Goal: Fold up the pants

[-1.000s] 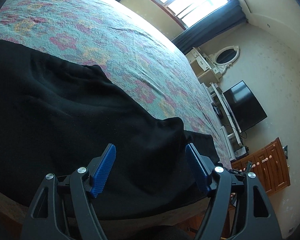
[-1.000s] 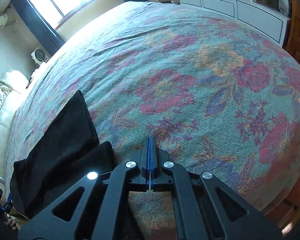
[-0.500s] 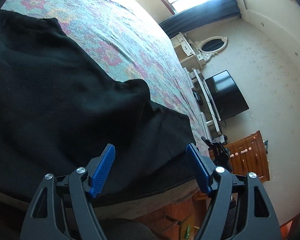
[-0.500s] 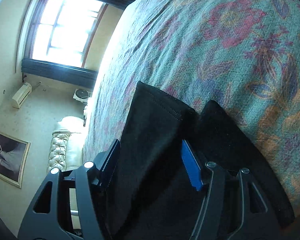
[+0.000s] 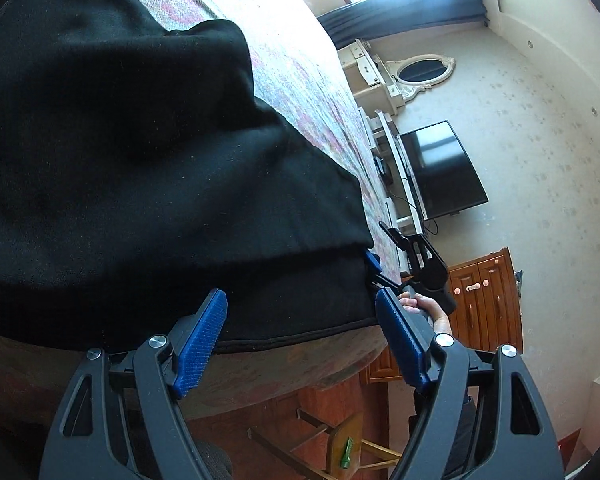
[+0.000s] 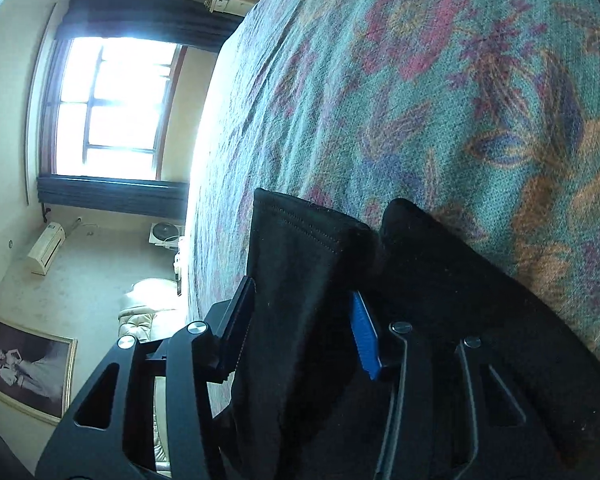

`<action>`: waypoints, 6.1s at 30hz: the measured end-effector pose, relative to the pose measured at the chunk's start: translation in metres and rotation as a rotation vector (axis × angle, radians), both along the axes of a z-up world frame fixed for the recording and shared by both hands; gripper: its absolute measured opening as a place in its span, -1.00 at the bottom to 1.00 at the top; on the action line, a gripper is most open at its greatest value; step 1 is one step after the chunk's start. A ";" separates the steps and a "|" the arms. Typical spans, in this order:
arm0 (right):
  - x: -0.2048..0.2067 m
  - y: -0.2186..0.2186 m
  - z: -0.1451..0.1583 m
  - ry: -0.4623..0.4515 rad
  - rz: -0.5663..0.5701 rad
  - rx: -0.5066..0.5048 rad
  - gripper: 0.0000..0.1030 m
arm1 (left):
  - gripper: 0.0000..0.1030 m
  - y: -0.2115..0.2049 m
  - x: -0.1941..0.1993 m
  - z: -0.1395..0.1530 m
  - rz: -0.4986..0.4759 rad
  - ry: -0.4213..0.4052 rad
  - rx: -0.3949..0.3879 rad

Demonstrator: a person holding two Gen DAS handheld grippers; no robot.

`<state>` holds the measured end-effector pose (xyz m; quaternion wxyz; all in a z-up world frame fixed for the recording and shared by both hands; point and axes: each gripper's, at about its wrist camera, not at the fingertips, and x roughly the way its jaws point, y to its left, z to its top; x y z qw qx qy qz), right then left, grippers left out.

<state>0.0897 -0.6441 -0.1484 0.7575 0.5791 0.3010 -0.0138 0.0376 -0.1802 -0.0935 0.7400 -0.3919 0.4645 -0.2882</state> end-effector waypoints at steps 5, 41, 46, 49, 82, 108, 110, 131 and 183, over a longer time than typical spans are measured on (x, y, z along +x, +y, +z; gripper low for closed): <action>0.019 0.008 -0.001 0.010 0.031 -0.005 -0.88 | 0.47 0.002 0.005 -0.004 0.087 0.017 -0.023; -0.098 0.002 0.070 -0.256 0.028 0.008 -0.88 | -0.78 0.024 -0.011 -0.024 0.332 0.240 -0.104; -0.105 -0.002 0.070 -0.264 0.048 -0.039 -0.89 | -0.78 0.023 -0.012 -0.023 0.307 0.221 -0.076; -0.111 -0.002 0.063 -0.219 0.071 -0.110 -0.89 | -0.78 0.027 -0.010 -0.034 0.310 0.257 -0.081; -0.011 -0.048 0.054 -0.131 0.285 -0.063 0.49 | -0.12 -0.013 0.013 -0.006 0.117 0.198 -0.069; -0.030 -0.041 0.027 0.019 0.432 -0.273 0.78 | 0.68 0.146 0.096 0.053 0.210 -0.081 0.572; -0.026 -0.029 0.030 0.023 0.492 -0.283 0.79 | 0.69 0.180 0.101 0.036 0.251 -0.042 0.686; -0.037 0.005 0.050 0.158 0.543 -0.439 -0.69 | 0.90 0.209 0.088 -0.001 0.090 -0.188 0.947; 0.022 0.451 0.103 0.159 0.898 -0.921 -0.68 | 0.90 0.331 0.045 0.057 0.369 -0.205 0.819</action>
